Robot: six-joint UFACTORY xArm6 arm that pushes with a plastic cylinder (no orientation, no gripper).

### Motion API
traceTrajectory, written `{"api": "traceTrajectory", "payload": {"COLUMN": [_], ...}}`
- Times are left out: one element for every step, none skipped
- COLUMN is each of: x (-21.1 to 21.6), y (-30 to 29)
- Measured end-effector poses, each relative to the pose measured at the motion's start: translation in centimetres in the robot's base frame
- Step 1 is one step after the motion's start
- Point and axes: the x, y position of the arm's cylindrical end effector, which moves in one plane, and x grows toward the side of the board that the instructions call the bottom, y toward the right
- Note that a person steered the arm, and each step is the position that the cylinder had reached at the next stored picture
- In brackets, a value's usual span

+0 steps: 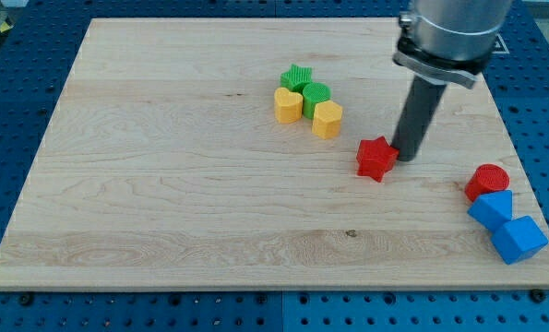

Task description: Move the red star below the yellow hexagon

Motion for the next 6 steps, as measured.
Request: {"api": "traceTrajectory", "payload": {"x": [1.3, 2.4, 2.4, 2.4, 2.2, 1.8], "y": [0.5, -0.7, -0.8, -0.8, -2.7, -4.5]}}
